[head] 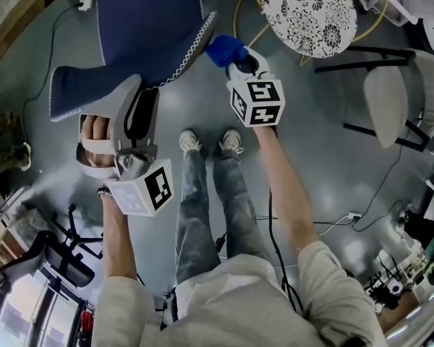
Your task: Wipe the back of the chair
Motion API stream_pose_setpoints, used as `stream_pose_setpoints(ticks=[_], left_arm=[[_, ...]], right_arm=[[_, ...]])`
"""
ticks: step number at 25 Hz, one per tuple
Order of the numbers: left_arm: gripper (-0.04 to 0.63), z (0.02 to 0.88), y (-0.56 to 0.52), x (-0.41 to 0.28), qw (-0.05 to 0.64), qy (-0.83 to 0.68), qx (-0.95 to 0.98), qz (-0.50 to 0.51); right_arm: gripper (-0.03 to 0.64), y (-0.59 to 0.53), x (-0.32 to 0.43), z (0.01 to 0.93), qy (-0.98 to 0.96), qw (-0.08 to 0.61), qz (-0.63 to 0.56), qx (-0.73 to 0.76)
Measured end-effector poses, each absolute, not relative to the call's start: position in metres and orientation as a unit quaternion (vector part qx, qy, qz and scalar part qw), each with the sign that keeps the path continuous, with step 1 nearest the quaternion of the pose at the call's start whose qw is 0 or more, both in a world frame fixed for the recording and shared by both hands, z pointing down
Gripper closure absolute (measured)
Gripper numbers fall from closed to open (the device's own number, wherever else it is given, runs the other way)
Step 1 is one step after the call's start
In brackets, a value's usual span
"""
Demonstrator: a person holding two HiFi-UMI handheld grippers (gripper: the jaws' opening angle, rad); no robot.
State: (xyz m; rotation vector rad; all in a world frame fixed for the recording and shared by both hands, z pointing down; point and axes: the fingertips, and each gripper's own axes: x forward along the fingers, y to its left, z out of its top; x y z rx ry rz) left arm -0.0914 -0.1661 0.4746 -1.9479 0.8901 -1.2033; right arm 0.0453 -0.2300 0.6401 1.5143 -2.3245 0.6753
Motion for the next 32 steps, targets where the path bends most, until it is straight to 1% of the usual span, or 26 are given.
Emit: stream_pose_setpoints(ticks=[7, 11, 14, 21, 26, 32], left_arm=[[0.436, 0.475, -0.166, -0.092, 0.338, 0.343, -0.746, -0.460], [0.436, 0.474, -0.166, -0.091, 0.339, 0.341, -0.745, -0.462], [0.436, 0.474, -0.167, -0.091, 0.340, 0.341, -0.746, -0.461], [0.436, 0.475, -0.166, -0.091, 0.340, 0.342, -0.747, -0.457], [0.436, 0.475, -0.166, -0.091, 0.341, 0.342, -0.747, -0.456], [0.436, 0.474, -0.167, -0.091, 0.341, 0.345, -0.747, -0.455]], right_arm=[[0.569, -0.223, 0.043, 0.530, -0.832, 0.055, 0.168, 0.526], [0.569, -0.227, 0.038, 0.501, -0.838, 0.036, 0.146, 0.524], [0.569, -0.232, 0.037, 0.512, -0.835, 0.040, 0.153, 0.528], [0.569, -0.246, 0.021, 0.556, -0.828, 0.080, 0.165, 0.530], [0.569, -0.256, 0.025, 0.570, -0.820, 0.084, 0.181, 0.536], [0.570, -0.268, 0.031, 0.603, -0.806, 0.113, 0.208, 0.542]])
